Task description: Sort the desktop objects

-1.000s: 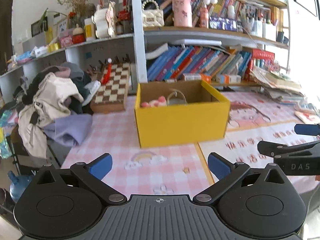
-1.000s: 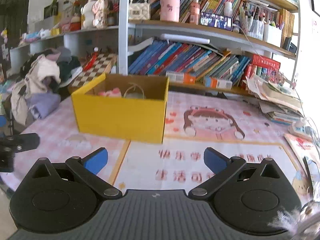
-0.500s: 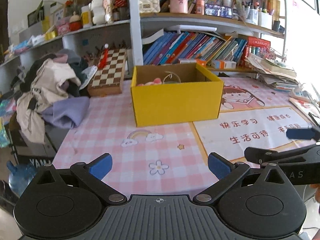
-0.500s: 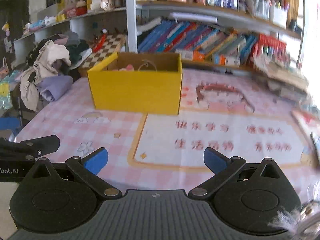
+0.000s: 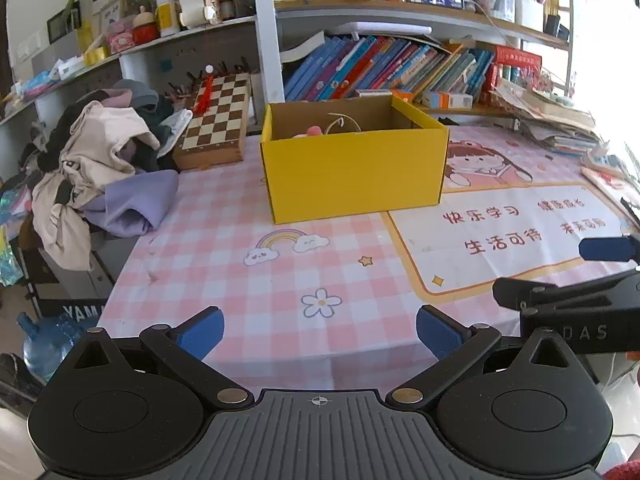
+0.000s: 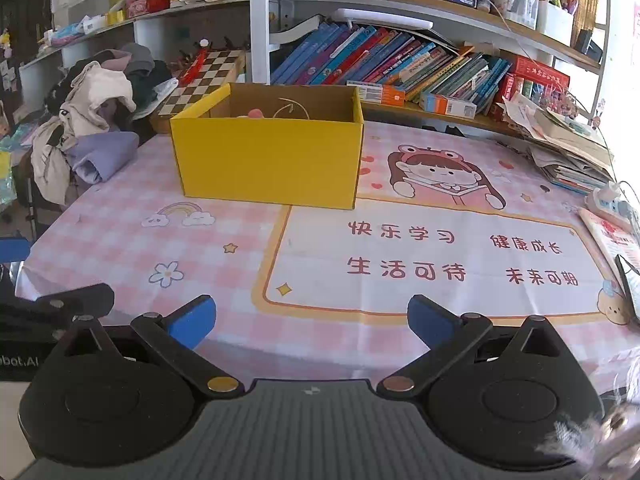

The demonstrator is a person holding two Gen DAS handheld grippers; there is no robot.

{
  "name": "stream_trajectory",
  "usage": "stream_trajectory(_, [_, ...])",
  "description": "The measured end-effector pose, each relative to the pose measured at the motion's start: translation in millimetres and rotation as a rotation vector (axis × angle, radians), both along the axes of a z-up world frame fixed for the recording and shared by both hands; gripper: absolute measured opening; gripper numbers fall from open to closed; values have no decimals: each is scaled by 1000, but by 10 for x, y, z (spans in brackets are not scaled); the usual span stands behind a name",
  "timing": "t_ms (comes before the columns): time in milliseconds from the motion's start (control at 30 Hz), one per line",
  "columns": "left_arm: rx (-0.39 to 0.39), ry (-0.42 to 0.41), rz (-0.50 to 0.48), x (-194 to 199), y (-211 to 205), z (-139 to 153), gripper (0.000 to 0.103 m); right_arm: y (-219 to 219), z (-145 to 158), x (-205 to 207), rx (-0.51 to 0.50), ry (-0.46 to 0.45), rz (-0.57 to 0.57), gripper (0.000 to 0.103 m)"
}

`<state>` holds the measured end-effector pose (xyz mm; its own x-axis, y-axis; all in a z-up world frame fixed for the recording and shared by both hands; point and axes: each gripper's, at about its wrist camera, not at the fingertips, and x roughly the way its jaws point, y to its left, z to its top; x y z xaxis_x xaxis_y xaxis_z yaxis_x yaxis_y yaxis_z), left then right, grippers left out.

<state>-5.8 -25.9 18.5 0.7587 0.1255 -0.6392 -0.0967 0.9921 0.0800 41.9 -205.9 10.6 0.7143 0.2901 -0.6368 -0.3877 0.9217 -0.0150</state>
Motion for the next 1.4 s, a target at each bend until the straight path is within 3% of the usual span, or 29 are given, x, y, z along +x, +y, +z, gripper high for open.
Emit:
stream_trajectory(700, [-10,37,3,66,-12,-51,103,13,-38,43,-31,28,5,103])
stream_trajectory(1400, [-4,19,3,14,22,-25,103,0,-24,44,-40,28,24,103])
